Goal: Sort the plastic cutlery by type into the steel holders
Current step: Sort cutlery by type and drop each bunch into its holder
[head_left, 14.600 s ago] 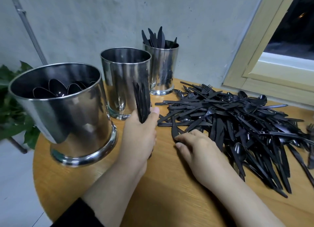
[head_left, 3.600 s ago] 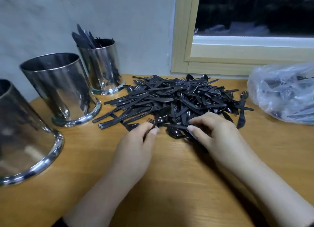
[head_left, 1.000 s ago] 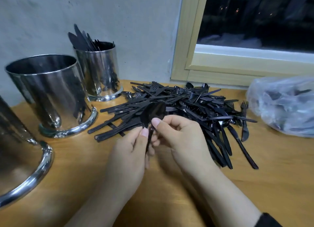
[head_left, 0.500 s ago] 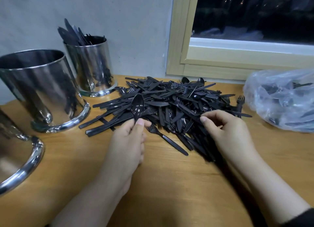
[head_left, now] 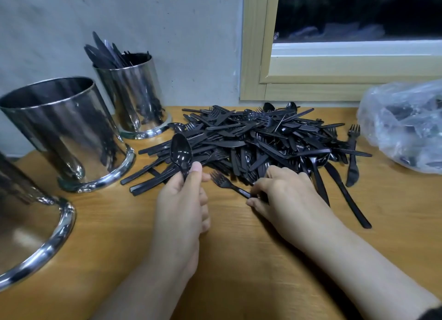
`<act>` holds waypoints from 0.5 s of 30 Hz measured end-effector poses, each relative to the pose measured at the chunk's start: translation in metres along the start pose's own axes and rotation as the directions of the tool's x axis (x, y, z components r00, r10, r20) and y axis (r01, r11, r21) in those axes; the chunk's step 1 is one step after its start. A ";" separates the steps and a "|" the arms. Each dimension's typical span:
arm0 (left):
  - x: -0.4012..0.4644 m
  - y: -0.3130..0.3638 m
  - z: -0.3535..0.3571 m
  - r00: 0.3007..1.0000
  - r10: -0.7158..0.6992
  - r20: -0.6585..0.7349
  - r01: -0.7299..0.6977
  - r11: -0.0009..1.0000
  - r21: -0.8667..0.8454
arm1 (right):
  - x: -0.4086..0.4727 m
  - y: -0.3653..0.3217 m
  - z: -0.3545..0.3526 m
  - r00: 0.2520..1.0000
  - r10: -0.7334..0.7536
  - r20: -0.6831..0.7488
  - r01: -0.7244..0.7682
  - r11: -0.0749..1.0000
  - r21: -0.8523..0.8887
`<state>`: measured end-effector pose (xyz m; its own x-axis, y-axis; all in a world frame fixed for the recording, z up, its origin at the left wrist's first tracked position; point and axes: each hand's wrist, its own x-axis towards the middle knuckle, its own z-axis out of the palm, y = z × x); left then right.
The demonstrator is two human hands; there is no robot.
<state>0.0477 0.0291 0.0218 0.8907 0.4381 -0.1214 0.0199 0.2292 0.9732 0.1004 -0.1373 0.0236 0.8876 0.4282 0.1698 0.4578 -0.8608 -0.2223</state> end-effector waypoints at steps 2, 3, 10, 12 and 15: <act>0.001 0.001 -0.003 0.999 -0.032 -0.030 0.032 0.999 -0.023 | 0.000 0.001 0.002 1.000 0.015 -0.016 -0.015 1.000 0.007; 0.002 0.001 -0.004 0.998 -0.048 -0.036 0.046 0.998 -0.034 | 0.000 0.000 0.003 1.000 0.024 -0.016 -0.023 1.000 0.017; -0.006 -0.003 -0.014 0.995 -0.077 0.066 0.072 0.995 0.071 | -0.010 -0.012 -0.016 0.983 0.175 -0.050 -0.145 0.920 0.364; -0.009 -0.004 -0.014 0.992 -0.071 0.102 0.056 0.988 0.143 | -0.014 -0.027 -0.020 0.986 0.163 -0.030 -0.130 0.875 0.467; -0.010 0.001 -0.013 0.993 -0.062 0.101 0.045 0.985 0.164 | -0.017 -0.051 -0.018 0.997 0.071 0.028 -0.075 0.859 0.506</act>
<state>0.0328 0.0361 0.0215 0.9289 0.3335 -0.1609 0.1340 0.1024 0.9857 0.0614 -0.1053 0.0495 0.9189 0.3737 0.1265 0.3523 -0.6326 -0.6897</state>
